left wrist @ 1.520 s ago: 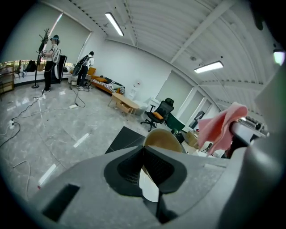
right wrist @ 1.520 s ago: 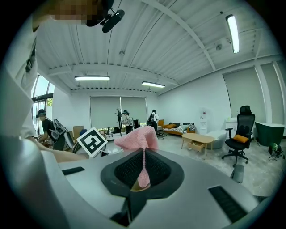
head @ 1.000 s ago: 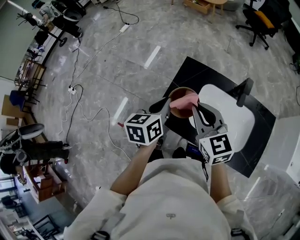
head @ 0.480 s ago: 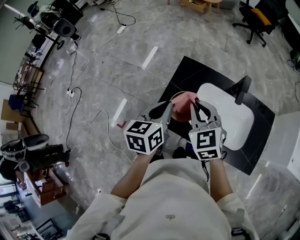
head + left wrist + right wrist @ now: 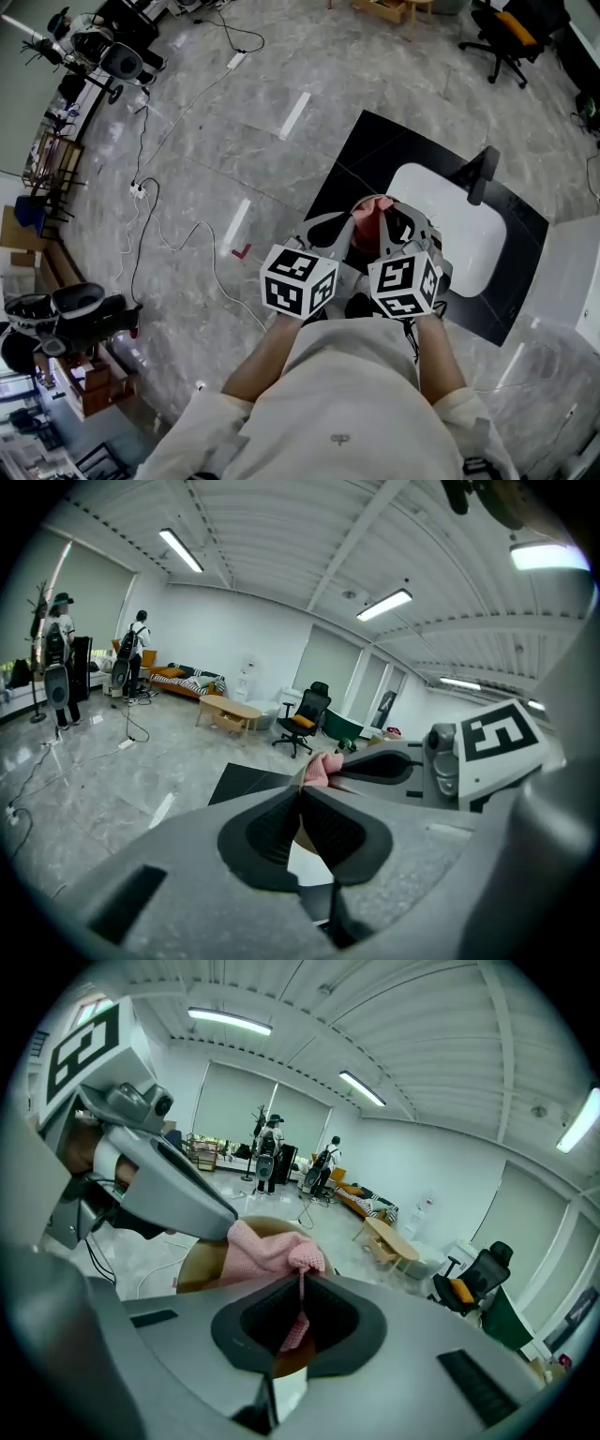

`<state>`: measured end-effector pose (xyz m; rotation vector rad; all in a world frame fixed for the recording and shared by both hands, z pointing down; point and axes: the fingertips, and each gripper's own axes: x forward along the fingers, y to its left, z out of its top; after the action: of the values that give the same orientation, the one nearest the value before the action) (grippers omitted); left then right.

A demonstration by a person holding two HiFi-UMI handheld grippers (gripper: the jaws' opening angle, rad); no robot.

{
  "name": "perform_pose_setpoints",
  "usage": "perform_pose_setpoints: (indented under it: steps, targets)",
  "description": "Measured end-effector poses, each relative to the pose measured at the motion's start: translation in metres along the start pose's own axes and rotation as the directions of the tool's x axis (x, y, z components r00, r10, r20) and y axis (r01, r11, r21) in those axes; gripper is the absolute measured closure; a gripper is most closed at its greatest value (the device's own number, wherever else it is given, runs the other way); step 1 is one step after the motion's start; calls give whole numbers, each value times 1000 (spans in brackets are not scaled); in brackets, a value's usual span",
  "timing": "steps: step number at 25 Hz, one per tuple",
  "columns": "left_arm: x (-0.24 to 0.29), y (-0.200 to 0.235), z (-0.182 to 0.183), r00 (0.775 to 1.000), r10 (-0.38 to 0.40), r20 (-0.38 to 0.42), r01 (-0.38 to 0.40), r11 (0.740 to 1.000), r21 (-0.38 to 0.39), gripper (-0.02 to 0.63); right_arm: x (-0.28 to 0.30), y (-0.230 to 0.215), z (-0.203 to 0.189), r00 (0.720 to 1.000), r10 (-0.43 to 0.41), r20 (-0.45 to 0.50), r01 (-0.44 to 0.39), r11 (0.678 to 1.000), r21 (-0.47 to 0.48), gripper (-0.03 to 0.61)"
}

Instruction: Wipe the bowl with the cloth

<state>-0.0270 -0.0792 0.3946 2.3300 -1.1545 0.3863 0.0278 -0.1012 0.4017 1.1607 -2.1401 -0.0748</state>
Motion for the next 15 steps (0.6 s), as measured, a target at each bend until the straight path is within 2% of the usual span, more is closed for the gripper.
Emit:
perform_pose_setpoints:
  steps: [5, 15]
  targets:
    - [3, -9, -2, 1000, -9, -20, 11, 998, 64, 594, 2, 6, 6, 1000, 17, 0, -17, 999, -38, 563]
    - [10, -13, 3, 999, -28, -19, 29, 997, 67, 595, 5, 28, 13, 994, 108, 21, -104, 987, -122, 563]
